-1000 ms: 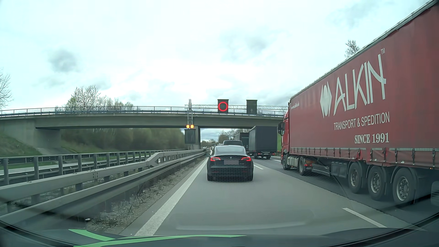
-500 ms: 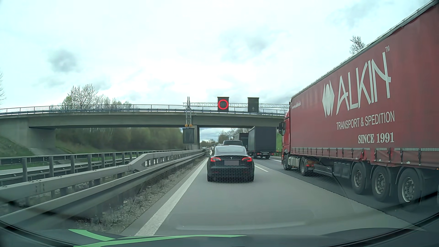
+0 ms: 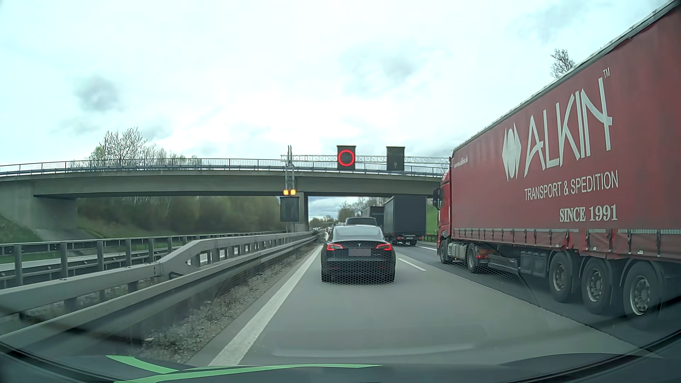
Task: Follow the waypoints while adhering to traffic rules and regulations
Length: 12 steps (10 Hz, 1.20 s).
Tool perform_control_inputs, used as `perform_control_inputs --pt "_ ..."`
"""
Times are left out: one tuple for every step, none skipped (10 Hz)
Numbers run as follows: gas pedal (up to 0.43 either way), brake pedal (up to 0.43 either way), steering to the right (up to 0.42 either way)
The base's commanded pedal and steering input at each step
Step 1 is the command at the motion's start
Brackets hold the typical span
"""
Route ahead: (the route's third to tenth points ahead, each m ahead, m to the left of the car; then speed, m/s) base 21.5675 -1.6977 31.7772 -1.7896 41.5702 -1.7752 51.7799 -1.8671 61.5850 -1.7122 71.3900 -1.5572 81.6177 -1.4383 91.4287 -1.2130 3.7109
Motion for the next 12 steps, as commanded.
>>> perform_control_inputs --pt "0.0 0.0 0.0" --pt "0.0 0.0 0.0" --pt "0.0 0.0 0.0" --pt "0.0 0.0 0.0" --pt "0.0 0.0 0.0" --pt "0.0 0.0 0.0" --pt "0.0 0.0 0.0" --pt "0.0 0.0 0.0" --pt "0.0 0.0 0.0" --pt "0.0 0.0 0.0" --pt "0.0 0.0 0.0" --pt "0.0 0.0 0.0"
